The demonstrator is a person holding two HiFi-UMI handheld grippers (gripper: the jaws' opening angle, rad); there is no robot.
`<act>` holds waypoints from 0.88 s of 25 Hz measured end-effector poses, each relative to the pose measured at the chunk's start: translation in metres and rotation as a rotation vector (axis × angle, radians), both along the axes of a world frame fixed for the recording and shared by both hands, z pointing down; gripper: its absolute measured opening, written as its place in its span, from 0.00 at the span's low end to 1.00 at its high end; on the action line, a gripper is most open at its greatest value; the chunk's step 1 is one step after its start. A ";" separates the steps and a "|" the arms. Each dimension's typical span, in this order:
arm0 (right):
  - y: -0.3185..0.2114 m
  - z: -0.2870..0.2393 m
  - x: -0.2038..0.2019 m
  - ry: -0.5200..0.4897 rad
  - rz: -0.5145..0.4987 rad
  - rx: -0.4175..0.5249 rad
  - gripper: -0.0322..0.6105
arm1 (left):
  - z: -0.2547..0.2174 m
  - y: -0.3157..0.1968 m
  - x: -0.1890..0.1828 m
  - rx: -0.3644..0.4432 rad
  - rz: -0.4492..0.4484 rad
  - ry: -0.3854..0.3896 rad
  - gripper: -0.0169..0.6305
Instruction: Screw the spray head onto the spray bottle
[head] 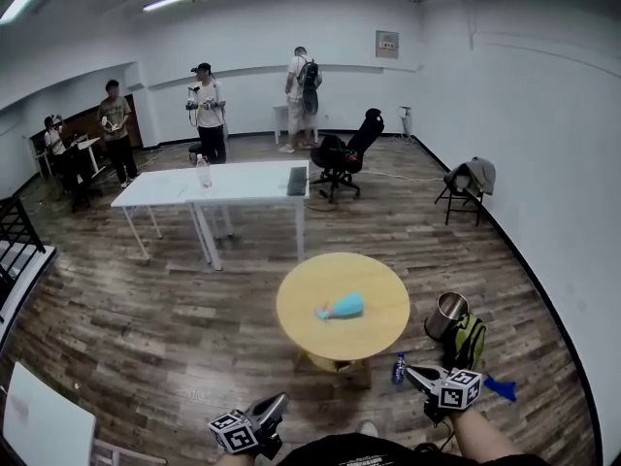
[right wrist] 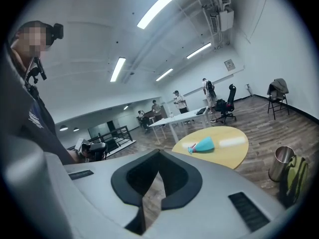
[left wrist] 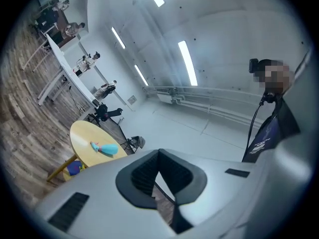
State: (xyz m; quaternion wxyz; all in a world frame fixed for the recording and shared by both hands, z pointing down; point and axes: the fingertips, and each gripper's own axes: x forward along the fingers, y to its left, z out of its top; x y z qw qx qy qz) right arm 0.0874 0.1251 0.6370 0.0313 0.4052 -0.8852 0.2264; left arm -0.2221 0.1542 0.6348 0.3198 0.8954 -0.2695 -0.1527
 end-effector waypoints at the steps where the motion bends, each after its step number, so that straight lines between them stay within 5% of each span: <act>1: -0.023 0.004 0.005 -0.005 -0.013 0.003 0.07 | 0.001 -0.018 0.004 0.004 -0.016 -0.007 0.04; 8: -0.186 0.006 0.039 0.019 -0.221 0.021 0.09 | -0.011 -0.144 0.062 -0.016 -0.172 -0.002 0.04; 15: -0.311 0.029 0.043 0.123 -0.388 0.049 0.25 | -0.007 -0.263 0.125 -0.049 -0.118 -0.032 0.04; 18: -0.350 0.059 0.029 0.264 -0.459 0.062 0.35 | 0.012 -0.320 0.114 -0.069 -0.088 -0.028 0.04; 22: -0.403 0.103 0.009 0.575 -0.546 0.053 0.47 | 0.036 -0.401 0.094 -0.054 0.006 -0.026 0.04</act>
